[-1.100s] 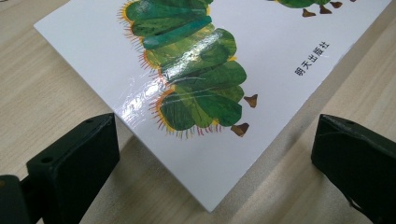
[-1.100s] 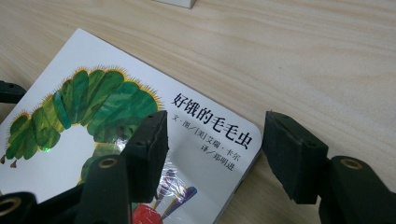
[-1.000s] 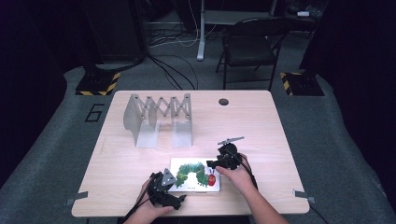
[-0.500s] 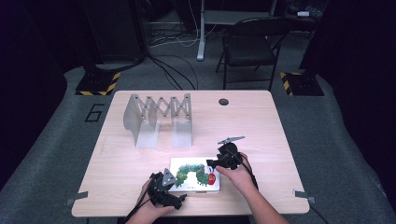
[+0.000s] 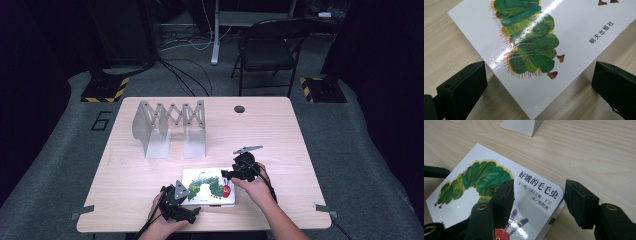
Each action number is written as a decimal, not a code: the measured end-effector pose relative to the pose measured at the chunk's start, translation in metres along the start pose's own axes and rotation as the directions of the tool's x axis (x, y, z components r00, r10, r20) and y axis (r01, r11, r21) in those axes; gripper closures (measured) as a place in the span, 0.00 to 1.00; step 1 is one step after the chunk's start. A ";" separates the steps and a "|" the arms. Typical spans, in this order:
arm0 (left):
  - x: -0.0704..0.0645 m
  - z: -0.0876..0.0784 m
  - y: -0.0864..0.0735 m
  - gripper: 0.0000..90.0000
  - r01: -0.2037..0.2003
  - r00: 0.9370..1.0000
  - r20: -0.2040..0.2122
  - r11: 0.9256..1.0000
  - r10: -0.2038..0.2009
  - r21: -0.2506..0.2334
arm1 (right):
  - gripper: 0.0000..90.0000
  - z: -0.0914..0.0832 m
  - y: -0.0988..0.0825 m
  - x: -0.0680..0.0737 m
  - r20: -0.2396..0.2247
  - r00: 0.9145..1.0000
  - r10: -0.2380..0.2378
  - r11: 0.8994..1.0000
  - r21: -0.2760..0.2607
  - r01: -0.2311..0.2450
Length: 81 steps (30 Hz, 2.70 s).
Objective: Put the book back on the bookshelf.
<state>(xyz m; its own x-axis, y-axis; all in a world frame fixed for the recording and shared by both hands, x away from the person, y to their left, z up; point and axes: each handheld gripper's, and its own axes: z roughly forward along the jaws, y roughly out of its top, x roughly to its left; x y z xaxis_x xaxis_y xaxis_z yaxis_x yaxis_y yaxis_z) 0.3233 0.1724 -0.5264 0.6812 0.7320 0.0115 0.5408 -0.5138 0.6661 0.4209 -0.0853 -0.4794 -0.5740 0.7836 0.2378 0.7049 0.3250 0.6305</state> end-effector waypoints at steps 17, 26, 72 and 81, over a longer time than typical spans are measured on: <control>-0.004 0.002 0.003 0.00 0.037 0.998 -0.043 0.999 -0.037 0.001 | 0.46 -0.005 0.003 0.003 -0.006 1.000 -0.005 1.000 -0.015 0.005; -0.006 0.003 0.003 0.00 0.050 0.997 -0.051 0.999 -0.050 0.001 | 0.46 -0.008 0.004 0.005 0.000 1.000 -0.005 1.000 -0.013 0.005; -0.016 0.000 0.008 0.05 -0.036 0.989 -0.141 0.999 0.034 -0.009 | 0.47 -0.009 0.005 0.008 -0.003 1.000 -0.017 0.999 -0.028 0.016; -0.016 0.000 0.008 0.06 -0.048 0.988 -0.145 0.999 0.046 -0.017 | 0.47 -0.008 0.004 0.007 -0.001 1.000 -0.018 0.999 -0.030 0.018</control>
<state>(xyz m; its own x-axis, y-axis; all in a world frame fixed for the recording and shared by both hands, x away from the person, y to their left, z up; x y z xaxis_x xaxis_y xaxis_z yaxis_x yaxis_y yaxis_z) 0.3168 0.1561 -0.5209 0.6263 0.7650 0.1500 0.4988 -0.5411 0.6770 0.4163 -0.0825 -0.4686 -0.5869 0.7772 0.2269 0.6817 0.3232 0.6563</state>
